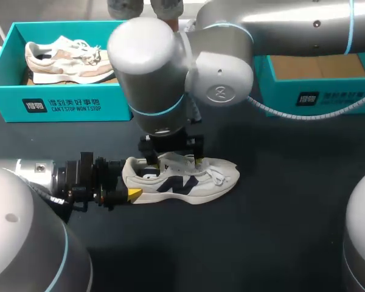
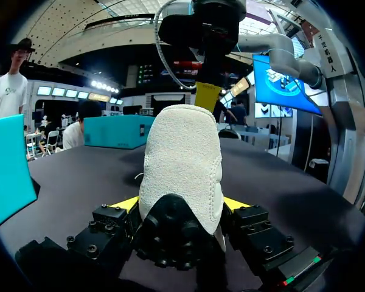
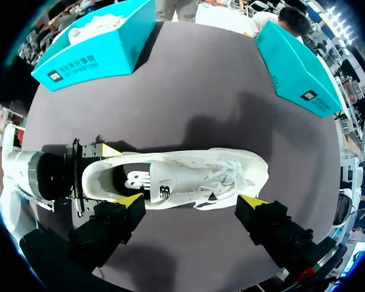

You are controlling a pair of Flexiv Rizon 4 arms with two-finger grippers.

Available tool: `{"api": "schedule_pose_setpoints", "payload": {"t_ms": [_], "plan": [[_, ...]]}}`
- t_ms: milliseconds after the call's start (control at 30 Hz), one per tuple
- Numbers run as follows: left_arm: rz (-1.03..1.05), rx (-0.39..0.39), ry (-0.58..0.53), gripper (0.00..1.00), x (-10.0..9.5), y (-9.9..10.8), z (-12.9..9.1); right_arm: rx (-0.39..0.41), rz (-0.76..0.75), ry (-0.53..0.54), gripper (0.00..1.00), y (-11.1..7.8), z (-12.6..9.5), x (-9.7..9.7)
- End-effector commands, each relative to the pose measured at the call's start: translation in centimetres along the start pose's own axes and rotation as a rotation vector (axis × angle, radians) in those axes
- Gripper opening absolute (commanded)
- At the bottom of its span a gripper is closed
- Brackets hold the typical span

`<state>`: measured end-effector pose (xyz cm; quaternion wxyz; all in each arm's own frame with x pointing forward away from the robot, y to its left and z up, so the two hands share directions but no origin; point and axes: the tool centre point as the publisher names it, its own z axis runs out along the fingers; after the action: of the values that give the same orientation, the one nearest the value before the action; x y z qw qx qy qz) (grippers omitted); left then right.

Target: Take the shoe out of the shoebox, open the shoe tongue, remove and reinsert the insole, then place the shoe into the shoebox

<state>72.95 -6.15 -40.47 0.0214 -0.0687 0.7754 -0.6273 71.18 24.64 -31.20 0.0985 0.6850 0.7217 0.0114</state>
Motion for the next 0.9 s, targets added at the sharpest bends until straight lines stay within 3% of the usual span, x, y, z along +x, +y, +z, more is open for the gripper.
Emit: {"api": "schedule_pose_setpoints", "payload": {"t_ms": [33, 400, 900], "plan": [[0.0, 0.0, -0.003, 0.0, 0.0, 0.1, 0.0, -0.016, 0.413, -0.353, 1.0, -0.9, 1.3, 5.3], [0.0, 0.0, -0.003, 0.0, 0.0, 0.1, 0.0, -0.054, 0.547, -0.511, 1.0, 0.0, 2.6, 4.4], [0.0, 0.0, -0.003, 0.0, 0.0, 0.1, 0.0, -0.043, 0.618, -0.615, 1.0, 1.2, 4.4, 0.0]]}}
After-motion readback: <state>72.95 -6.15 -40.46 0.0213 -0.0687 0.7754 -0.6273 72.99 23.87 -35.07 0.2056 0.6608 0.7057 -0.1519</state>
